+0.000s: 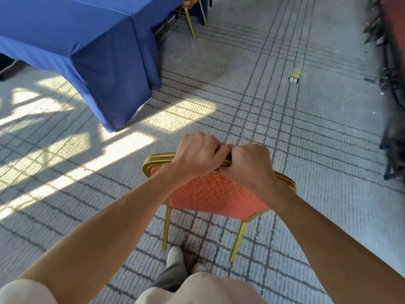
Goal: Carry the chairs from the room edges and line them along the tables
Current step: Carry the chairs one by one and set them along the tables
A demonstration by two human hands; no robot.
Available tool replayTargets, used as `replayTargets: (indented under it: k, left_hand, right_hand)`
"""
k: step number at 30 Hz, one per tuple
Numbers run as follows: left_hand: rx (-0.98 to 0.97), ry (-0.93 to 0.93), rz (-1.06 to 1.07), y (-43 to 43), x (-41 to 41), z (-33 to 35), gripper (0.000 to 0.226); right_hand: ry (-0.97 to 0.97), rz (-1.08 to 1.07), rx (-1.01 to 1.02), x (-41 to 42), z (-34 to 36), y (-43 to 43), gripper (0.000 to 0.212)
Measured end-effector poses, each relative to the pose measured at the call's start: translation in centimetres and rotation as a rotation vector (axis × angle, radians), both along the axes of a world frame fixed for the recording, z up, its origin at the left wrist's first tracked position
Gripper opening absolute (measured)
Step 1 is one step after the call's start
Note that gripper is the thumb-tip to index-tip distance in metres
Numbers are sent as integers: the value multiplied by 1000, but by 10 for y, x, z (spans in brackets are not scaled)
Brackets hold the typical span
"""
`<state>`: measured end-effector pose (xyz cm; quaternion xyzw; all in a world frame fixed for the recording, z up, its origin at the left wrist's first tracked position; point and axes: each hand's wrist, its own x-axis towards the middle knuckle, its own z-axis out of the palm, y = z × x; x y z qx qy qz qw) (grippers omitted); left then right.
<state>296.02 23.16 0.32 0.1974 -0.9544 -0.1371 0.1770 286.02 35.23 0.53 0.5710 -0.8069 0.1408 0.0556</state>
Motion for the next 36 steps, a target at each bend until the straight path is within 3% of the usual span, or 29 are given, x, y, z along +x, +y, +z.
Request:
replayTargets:
  k: [5,9,13,16,21,24,27,30,33,36]
  left_hand:
    - [74,-78,24,-22,-30,-39,55]
    - [99,-117,15,-53,-74,-68,54]
    - [127,14,65,-91,-113,-71,53]
    - [187,6,5,-136,-159,-57,49]
    - [162,-30,-80,-198,-239,-31,47]
    - [9,-110,-86,-227,-274,-28,60]
    - [-15,-144,-87,-255,-307,-26,54]
    - [-201,-130,-207,-278,-337,-23,52]
    - [-209,-179,-207,-315,-375,-28,28]
    - [-46,-175,-91,-351,-423,-24,38]
  right_hand:
    - [16,-46,108,-25,-31,-21,44]
    - [-3,-122,231,-67,-57,-53,27]
    - [1,-94,200,-116,-49,-101,23]
    - [-27,-118,206,-162,-37,-140,16]
    - [-151,-310,100,-228,-31,-196,23]
    - [-143,-324,138,-259,-24,-225,22]
    - [-150,-337,145,-291,-20,-249,17]
    - [-168,-346,166,-321,-16,-273,18]
    - [-157,-350,146,-364,-15,-306,23]
    - [-155,-308,145,-407,-15,-341,22]
